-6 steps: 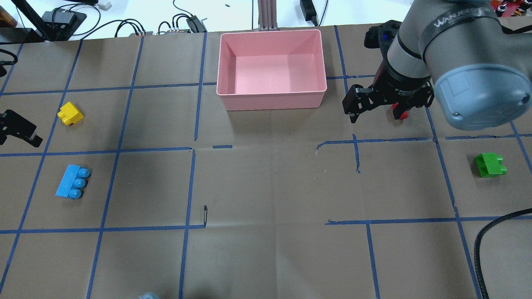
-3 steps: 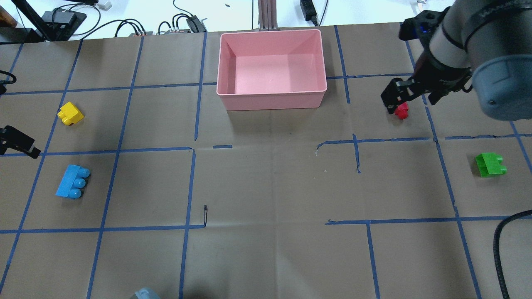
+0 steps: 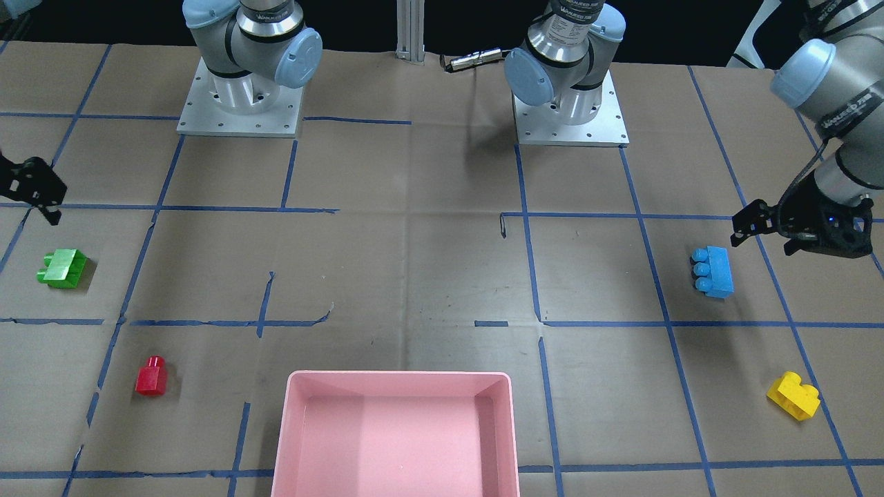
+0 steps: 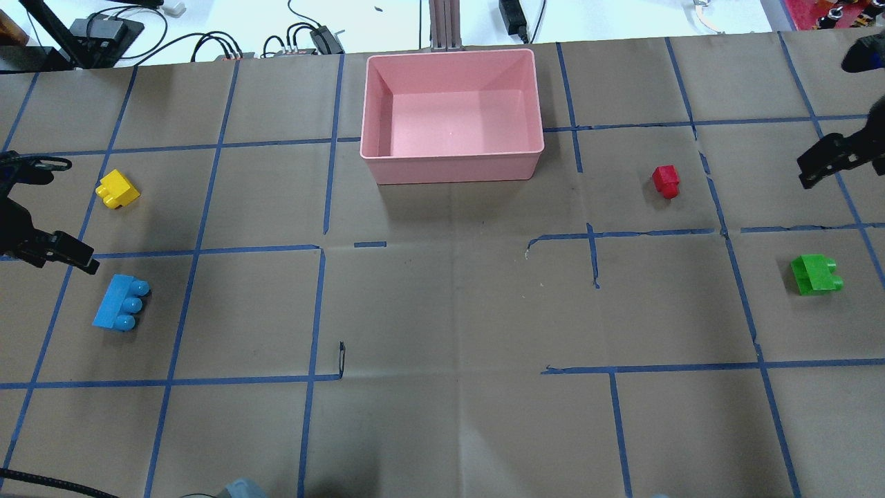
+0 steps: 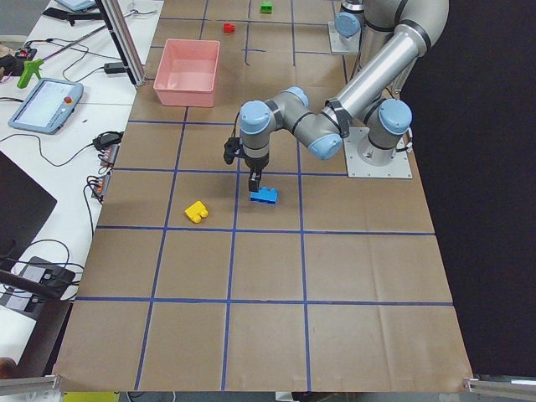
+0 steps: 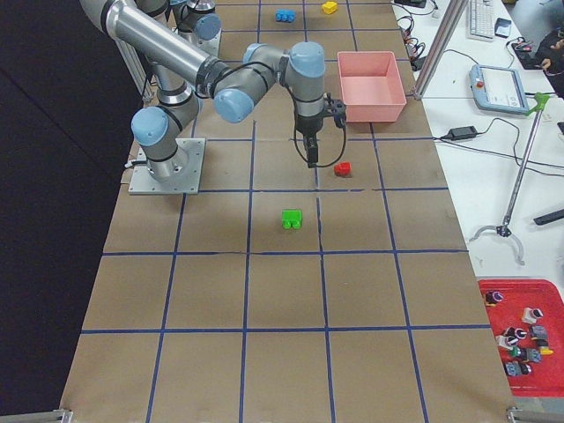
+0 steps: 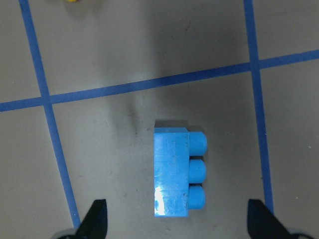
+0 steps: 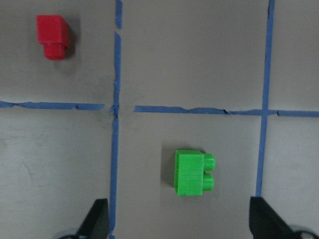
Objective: Put all blocks into box
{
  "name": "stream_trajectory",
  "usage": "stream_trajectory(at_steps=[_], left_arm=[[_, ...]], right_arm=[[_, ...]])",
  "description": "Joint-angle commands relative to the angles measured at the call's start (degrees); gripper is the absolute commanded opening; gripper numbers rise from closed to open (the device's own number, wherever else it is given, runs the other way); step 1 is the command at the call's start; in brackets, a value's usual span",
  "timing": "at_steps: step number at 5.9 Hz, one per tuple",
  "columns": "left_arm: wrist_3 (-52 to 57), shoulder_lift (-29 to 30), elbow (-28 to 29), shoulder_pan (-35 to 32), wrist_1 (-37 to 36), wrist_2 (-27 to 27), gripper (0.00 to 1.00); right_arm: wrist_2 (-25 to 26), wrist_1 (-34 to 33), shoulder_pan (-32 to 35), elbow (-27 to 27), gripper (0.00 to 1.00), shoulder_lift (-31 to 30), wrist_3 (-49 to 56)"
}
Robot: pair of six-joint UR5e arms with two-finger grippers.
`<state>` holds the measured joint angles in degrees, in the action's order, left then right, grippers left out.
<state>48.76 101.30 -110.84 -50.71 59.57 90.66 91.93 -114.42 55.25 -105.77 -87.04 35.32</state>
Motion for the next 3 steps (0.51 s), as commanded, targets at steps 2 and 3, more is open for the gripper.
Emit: stream_trajectory(at_steps=[2, 3], left_arm=[[-0.15, 4.08, -4.36, 0.0, -6.45, -0.04, 0.99], [0.02, 4.26, -6.91, 0.0, -9.35, -0.04, 0.99]], right_arm=[[0.09, -12.6, -4.8, -8.44, 0.99, 6.52, 2.56], [0.18, -15.98, -4.8, -10.92, 0.99, 7.92, 3.43]])
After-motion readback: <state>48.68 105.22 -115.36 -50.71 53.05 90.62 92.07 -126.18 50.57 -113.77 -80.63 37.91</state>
